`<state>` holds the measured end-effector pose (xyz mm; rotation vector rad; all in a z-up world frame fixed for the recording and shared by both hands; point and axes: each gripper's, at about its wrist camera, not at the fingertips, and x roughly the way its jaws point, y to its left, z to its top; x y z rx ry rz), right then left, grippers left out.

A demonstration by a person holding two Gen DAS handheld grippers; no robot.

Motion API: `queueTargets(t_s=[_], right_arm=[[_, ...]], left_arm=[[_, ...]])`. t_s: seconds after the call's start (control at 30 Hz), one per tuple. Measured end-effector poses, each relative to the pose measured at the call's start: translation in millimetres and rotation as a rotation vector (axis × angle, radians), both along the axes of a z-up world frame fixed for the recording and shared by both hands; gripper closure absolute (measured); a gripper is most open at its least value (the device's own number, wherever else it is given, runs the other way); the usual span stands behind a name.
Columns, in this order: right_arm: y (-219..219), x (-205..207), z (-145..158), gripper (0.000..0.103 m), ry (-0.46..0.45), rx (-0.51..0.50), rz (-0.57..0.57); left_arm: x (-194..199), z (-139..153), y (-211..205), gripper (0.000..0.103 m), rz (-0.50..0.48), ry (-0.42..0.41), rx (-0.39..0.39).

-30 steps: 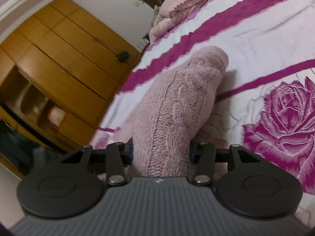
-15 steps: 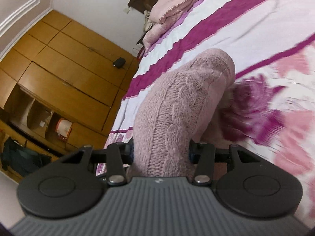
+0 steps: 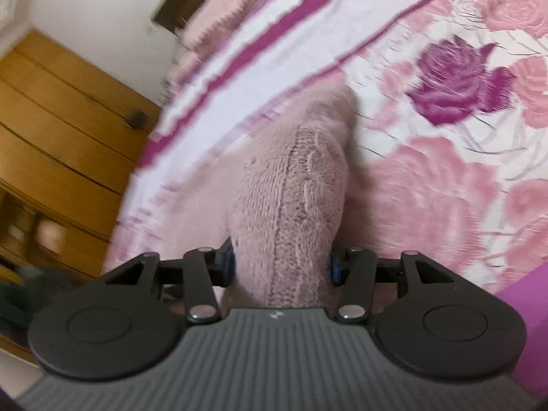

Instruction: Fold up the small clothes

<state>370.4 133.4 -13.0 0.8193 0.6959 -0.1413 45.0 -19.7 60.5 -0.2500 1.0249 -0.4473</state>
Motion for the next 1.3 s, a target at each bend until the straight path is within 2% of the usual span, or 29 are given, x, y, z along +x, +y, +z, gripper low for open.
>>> queueTargets(t_s=[0.07, 0.17, 0.37, 0.5, 0.73, 0.93, 1.07, 1.17, 1.3], right_arm=[[8.7, 1.7, -9.1, 0.043, 0.012, -0.086, 0.026], [19.0, 1.3, -6.7, 0.04, -0.002, -0.167, 0.037], [28.9, -4.9, 6.4, 0.038, 0.021, -0.245, 0.017], [36.0, -21.9, 15.5, 0.031, 0.021, -0.307, -0.023], [55.3, -43.4, 24.0, 0.031, 0.01, -0.383, -0.06], [74.1, -60.5, 29.6, 0.028, -0.001, -0.458, -0.072], [85.6, -69.8, 26.6, 0.018, 0.01, -0.509, -0.084], [92.2, -74.9, 21.1, 0.018, 0.016, -0.516, -0.079], [100.9, -78.1, 12.6, 0.018, 0.034, -0.53, -0.052]], left_arm=[[-3.7, 1.4, -2.3, 0.045, -0.001, -0.008, 0.042], [-5.2, 3.6, -5.7, 0.044, -0.009, -0.039, 0.104], [-16.7, 16.2, -11.9, 0.041, 0.007, -0.096, 0.19], [-18.3, 18.8, -13.2, 0.023, 0.055, -0.094, 0.239], [-40.7, 21.5, -16.5, 0.01, 0.12, -0.107, 0.267], [-59.0, 20.2, -26.1, 0.007, 0.123, -0.126, 0.252], [-69.1, 15.5, -34.8, 0.003, 0.131, -0.148, 0.29], [-74.1, 11.1, -42.5, 0.002, 0.109, -0.155, 0.321], [-78.9, 3.6, -50.4, 0.001, 0.089, -0.146, 0.321]])
